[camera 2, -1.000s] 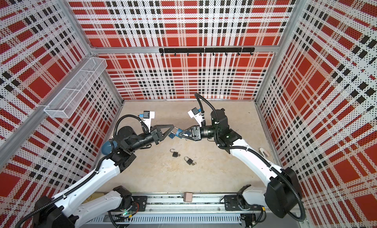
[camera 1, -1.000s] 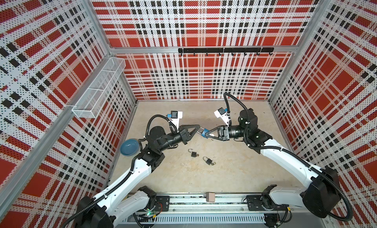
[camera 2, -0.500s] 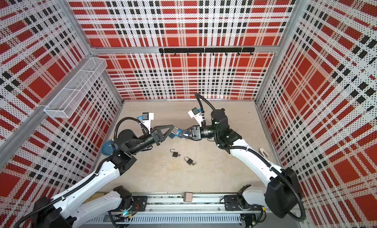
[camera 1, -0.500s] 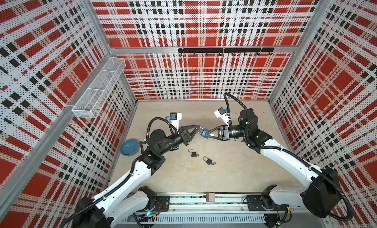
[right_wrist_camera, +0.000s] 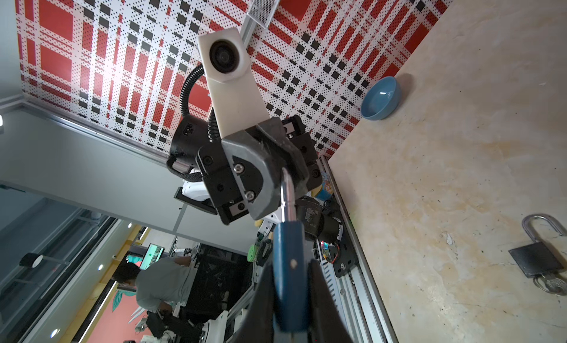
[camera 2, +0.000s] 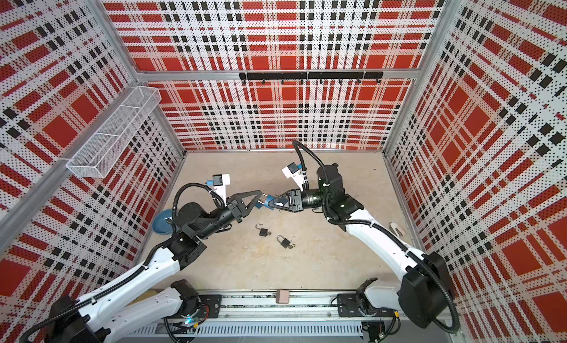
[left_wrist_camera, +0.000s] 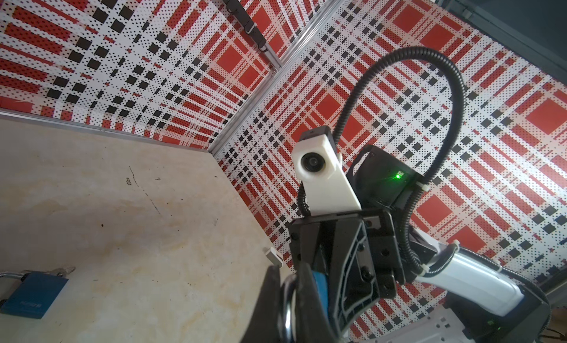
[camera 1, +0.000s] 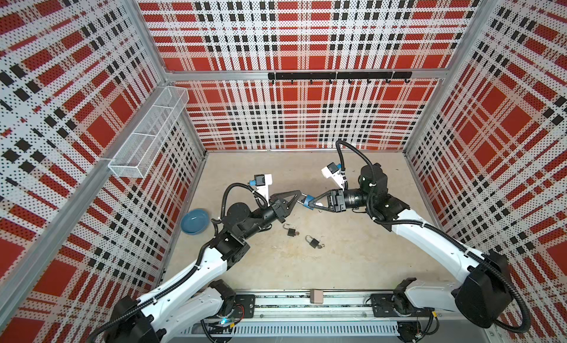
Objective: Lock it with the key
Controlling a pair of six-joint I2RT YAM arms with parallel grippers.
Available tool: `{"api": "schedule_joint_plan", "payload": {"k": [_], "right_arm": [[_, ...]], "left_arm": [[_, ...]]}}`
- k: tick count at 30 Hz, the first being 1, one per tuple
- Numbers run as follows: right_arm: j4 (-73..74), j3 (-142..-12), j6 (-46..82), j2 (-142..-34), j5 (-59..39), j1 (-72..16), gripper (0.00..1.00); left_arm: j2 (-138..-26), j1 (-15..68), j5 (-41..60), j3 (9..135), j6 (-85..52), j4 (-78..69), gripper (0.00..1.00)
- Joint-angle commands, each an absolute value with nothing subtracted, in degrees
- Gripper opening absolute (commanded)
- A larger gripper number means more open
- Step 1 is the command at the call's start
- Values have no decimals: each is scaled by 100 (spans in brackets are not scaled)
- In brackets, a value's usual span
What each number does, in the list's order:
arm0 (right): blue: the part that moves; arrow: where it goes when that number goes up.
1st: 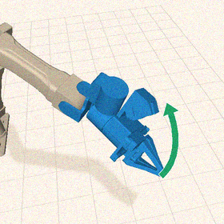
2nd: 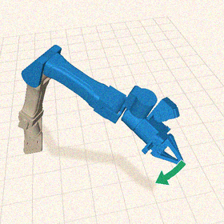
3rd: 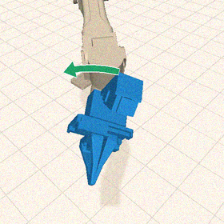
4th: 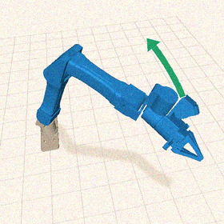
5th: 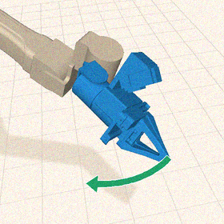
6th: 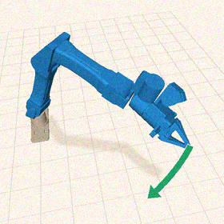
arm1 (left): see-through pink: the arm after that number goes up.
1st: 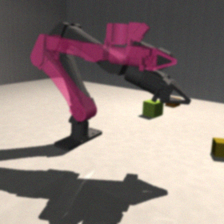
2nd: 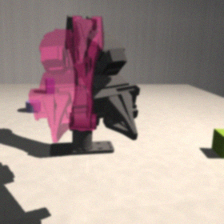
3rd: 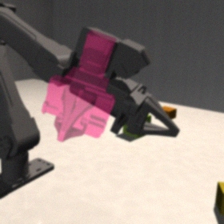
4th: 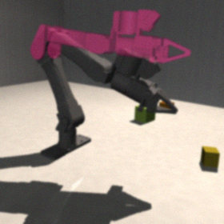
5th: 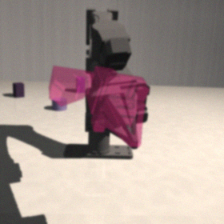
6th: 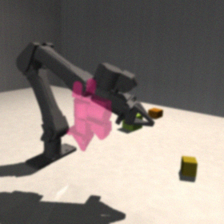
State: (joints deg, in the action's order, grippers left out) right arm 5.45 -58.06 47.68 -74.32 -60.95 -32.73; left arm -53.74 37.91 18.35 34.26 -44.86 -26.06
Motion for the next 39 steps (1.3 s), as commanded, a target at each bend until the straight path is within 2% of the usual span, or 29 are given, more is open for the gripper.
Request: {"api": "schedule_joint_plan", "payload": {"k": [1,6,10,32,36,39], "right_arm": [[2477,-6052,5197,-7487,-6083,-3463,0],[2618,-5981,5305,-7480,-6170,-3461,0],[2190,-6034,5002,-7366,-6005,-3461,0],[2087,-6056,4890,-7519,-5818,-3467,0],[1494,-6113,4452,-7496,-5736,-3467,0],[725,-6172,3879,-7437,-5546,-3502,0]], "left_arm": [[-5504,4149,2511,3065,-4236,-1520,0],[-5405,3856,2495,3106,-4073,-1492,0],[-5529,3883,2706,3200,-4098,-1492,0],[-5614,5611,1727,2576,-4846,-2108,0],[-5520,5520,1627,2584,-4808,-2116,0],[-5334,5126,1823,2648,-4816,-2109,0]]}}
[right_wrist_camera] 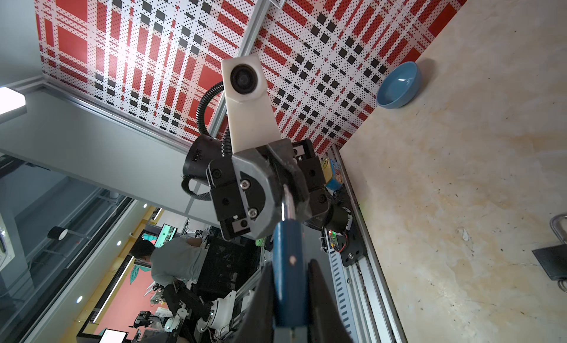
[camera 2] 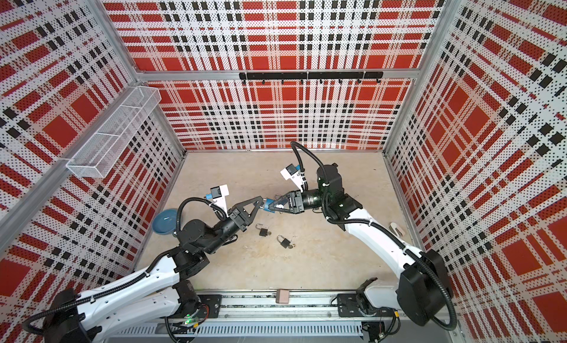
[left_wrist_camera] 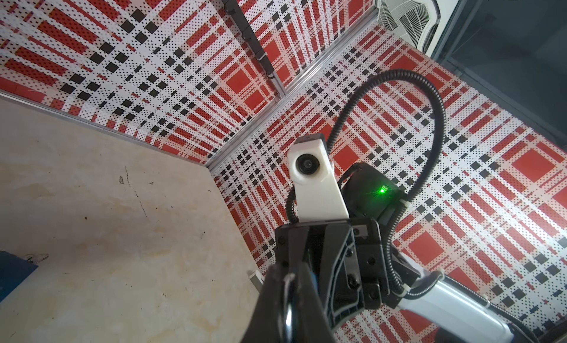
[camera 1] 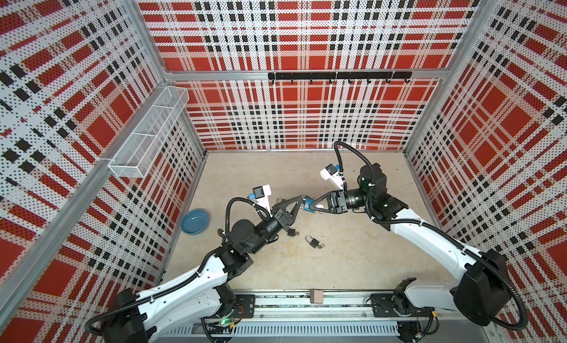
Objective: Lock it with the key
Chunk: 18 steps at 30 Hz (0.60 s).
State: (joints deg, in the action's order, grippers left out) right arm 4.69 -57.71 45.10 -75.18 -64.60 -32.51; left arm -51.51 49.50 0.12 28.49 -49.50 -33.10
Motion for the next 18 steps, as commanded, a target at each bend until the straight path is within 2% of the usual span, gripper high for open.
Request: {"api": "schedule_joint_plan", "payload": {"k": [1,5,9,12,18], "right_arm": [[413,-6214,3648,-7413,-5452,-3513,0],[-167,-6265,3186,-7358,-5223,-3563,0],[-193,-6231,3144,-7329,-5172,-3567,0],[-142,-6220,3162,-7347,-5161,-3563,0],[-123,-6250,3181,-7364,-5187,-3564,0]], "left_arm": [[-5286,4967,1949,2706,-4816,-2088,0],[-5150,4366,2604,3002,-4814,-1909,1],[-5063,4026,2986,3208,-4893,-1801,12],[-5010,3939,3024,3252,-4963,-1802,17],[-5012,3938,2942,3234,-5080,-1819,20]]}}
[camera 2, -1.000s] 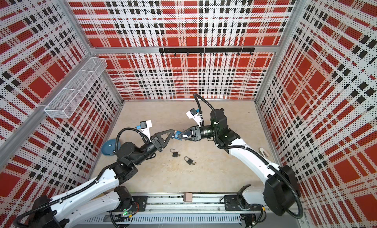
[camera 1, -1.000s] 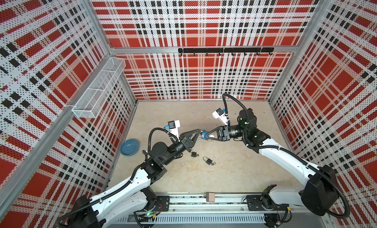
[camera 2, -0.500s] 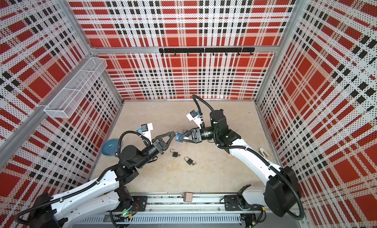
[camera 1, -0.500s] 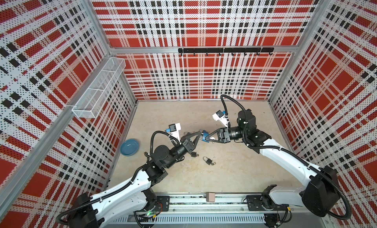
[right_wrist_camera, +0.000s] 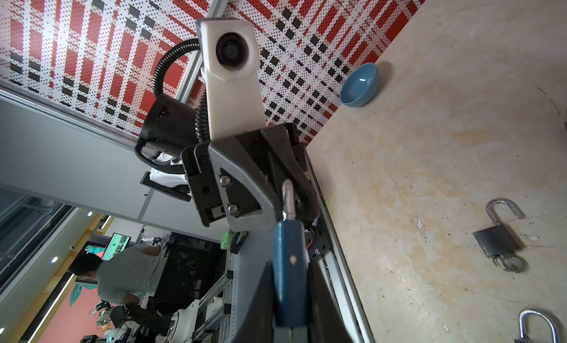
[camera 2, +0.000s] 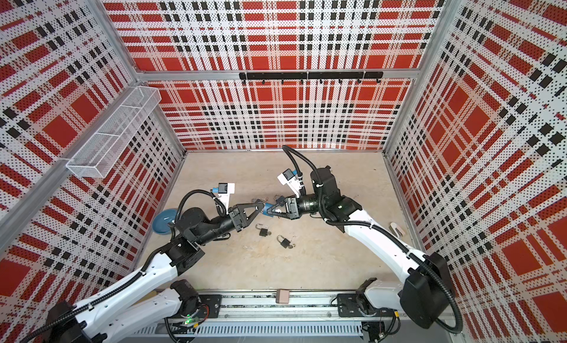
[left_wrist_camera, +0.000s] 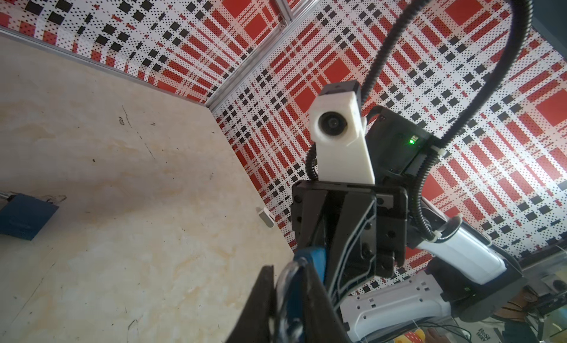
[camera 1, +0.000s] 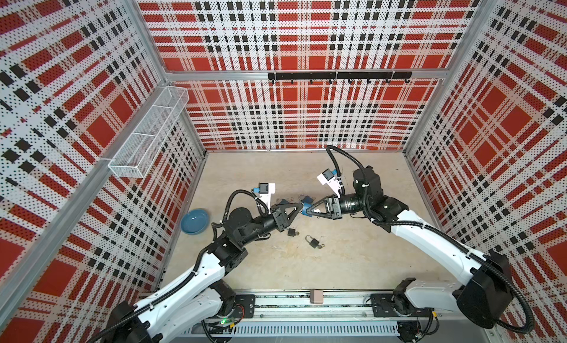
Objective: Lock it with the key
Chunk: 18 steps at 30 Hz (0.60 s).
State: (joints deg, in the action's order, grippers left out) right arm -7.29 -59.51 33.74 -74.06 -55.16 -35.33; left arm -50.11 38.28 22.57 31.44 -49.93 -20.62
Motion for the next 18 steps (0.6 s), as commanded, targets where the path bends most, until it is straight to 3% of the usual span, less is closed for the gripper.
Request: {"api": "schedule_joint_plan", "payload": {"k": [1,7,14,15,16,18], "right_arm": [[-123,-6259,3182,-7364,-5196,-3568,0],[-62,-6246,3225,-7381,-5230,-3580,0],[-62,-6222,3237,-7379,-5251,-3583,0],[-54,-6195,3235,-7367,-5240,-3581,4],[-19,-6162,3244,-7342,-5230,-3584,18],[4,-6109,3255,-7296,-5200,-3579,34]], "left_arm": [[-5002,3938,2921,3235,-5084,-1820,20],[-4917,3938,2775,3217,-5089,-1880,1],[-4764,3829,2523,3104,-5093,-1876,0],[-4717,3797,2463,3079,-5107,-1874,0],[-4660,3761,2375,3051,-5119,-1875,0],[-4557,3684,2224,3010,-5131,-1878,0]]}}
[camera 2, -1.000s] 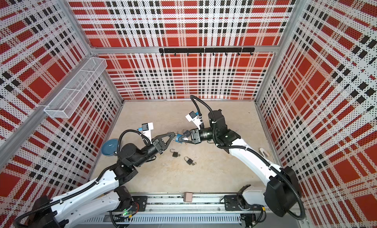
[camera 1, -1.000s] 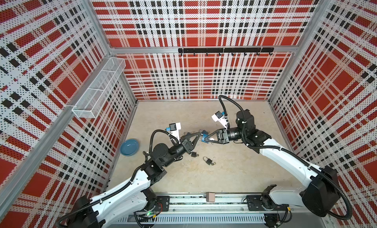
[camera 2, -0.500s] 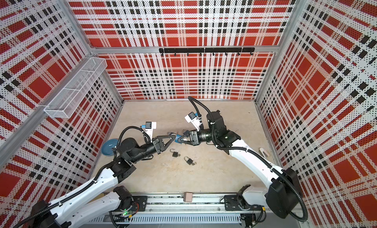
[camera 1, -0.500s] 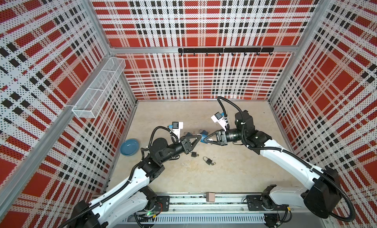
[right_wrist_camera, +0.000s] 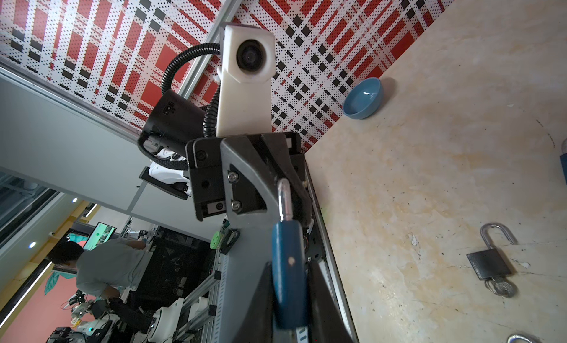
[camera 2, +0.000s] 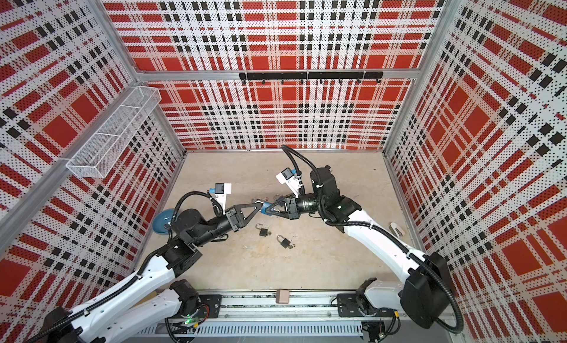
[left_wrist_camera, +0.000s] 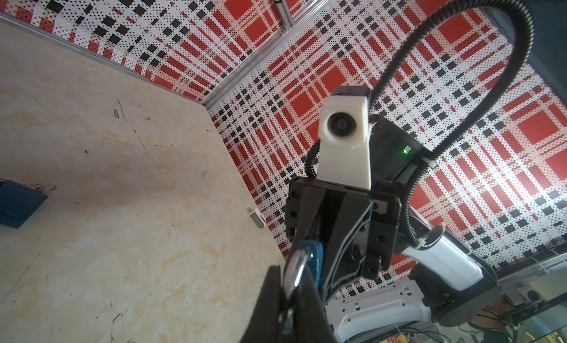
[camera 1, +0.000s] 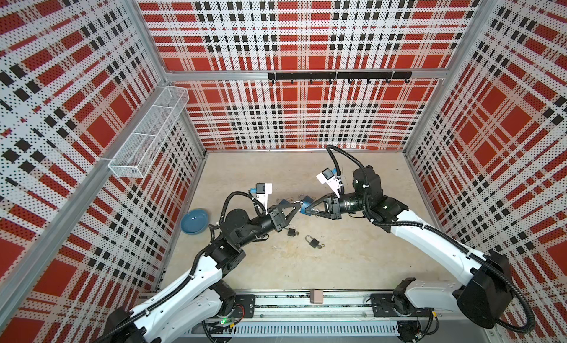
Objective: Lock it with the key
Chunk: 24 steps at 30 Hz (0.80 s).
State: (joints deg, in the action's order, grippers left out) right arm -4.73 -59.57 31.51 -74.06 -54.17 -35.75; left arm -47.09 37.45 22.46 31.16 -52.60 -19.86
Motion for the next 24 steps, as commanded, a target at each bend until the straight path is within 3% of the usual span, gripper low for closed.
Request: {"api": "schedule_joint_plan", "payload": {"k": [1,5,24], "right_arm": [[16,-6079,3258,-7258,-5195,-3579,38],[111,-5938,3308,-7140,-5181,-3558,45],[729,-5778,3523,-7562,-5310,-3285,47]], "left_arm": [[-4502,3634,2149,2989,-5147,-1880,0],[-4364,3380,2039,2969,-5212,-1879,0],[-4509,3100,2457,3455,-5341,-1876,0]]}}
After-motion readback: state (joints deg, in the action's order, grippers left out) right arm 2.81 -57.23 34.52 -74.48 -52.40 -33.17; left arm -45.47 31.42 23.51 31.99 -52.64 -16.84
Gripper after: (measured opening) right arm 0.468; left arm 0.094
